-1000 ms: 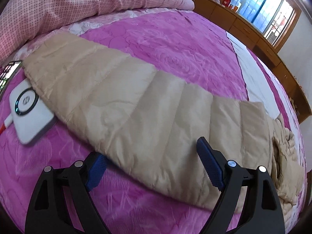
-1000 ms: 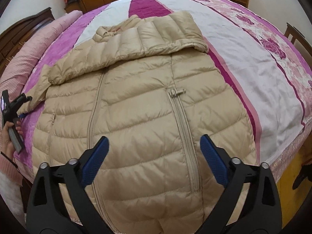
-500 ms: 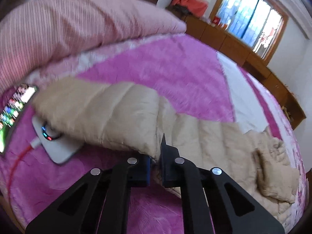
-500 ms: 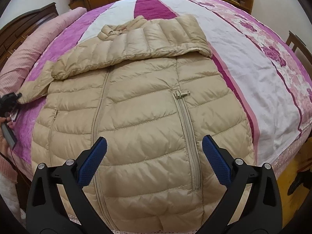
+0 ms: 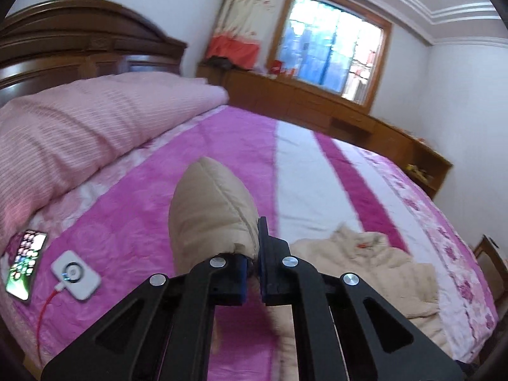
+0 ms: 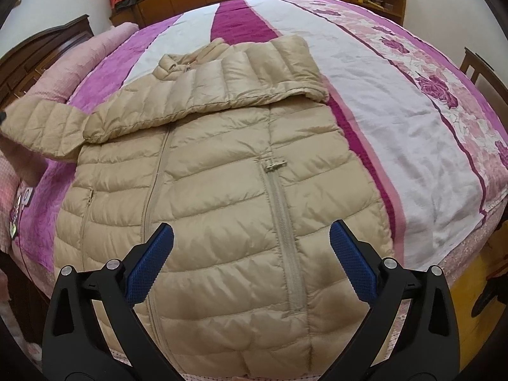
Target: Fold large clothes
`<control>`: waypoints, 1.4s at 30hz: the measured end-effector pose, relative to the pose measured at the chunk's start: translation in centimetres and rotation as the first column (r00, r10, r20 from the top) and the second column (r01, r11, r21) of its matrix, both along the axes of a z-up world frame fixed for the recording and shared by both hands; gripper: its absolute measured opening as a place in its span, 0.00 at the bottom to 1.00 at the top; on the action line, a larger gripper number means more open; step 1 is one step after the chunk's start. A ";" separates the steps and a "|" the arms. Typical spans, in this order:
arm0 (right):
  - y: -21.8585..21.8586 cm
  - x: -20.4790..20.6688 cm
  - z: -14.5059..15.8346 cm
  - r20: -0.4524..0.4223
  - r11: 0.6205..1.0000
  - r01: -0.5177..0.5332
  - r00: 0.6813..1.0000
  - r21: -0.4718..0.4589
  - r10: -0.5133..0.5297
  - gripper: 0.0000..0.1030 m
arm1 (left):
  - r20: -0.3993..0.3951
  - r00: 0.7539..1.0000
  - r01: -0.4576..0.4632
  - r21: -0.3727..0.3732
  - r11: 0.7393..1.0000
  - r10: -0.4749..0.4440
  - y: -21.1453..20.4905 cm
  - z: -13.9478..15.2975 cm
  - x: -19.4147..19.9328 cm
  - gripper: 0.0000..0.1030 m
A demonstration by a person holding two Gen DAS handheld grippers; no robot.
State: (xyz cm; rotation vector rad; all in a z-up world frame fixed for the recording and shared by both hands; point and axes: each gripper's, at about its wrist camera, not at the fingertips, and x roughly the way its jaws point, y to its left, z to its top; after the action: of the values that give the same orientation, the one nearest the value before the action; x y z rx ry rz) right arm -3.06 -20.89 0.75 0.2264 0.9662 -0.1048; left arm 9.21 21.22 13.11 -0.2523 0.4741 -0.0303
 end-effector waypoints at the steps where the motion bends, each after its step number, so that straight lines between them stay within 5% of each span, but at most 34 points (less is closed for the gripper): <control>1: -0.4 -0.1 0.2 0.008 1.000 0.008 1.000 0.002 -0.008 0.95 | 0.000 1.000 0.017 -0.001 1.000 -0.017 -0.9 0.2 0.1 0.06; 11: -4.3 -0.4 0.5 0.027 0.996 0.069 0.997 0.053 -0.070 0.95 | -0.060 0.975 0.213 -0.009 0.977 -0.213 -11.0 -0.7 1.9 0.06; 23: -7.3 0.2 -1.0 0.027 0.992 0.104 0.994 0.075 -0.106 0.95 | -0.251 0.902 0.355 -0.030 0.934 -0.351 -21.4 -9.1 3.7 0.06; 32: -9.3 0.7 -2.3 0.004 0.981 0.160 0.987 0.113 -0.161 0.95 | -0.415 0.837 0.409 0.043 0.912 -0.356 -26.2 -15.5 5.0 0.06; 42: -10.3 -0.2 -2.6 0.001 0.975 0.185 0.982 0.119 -0.187 0.95 | -0.447 0.829 0.438 0.148 0.887 -0.335 -27.8 -16.8 4.9 0.11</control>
State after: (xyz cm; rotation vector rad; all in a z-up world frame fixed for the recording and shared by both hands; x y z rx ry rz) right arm -3.22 -31.23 -1.84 0.4265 0.9385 -0.2180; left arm 14.10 -6.59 -3.66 0.0932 0.9413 -0.3244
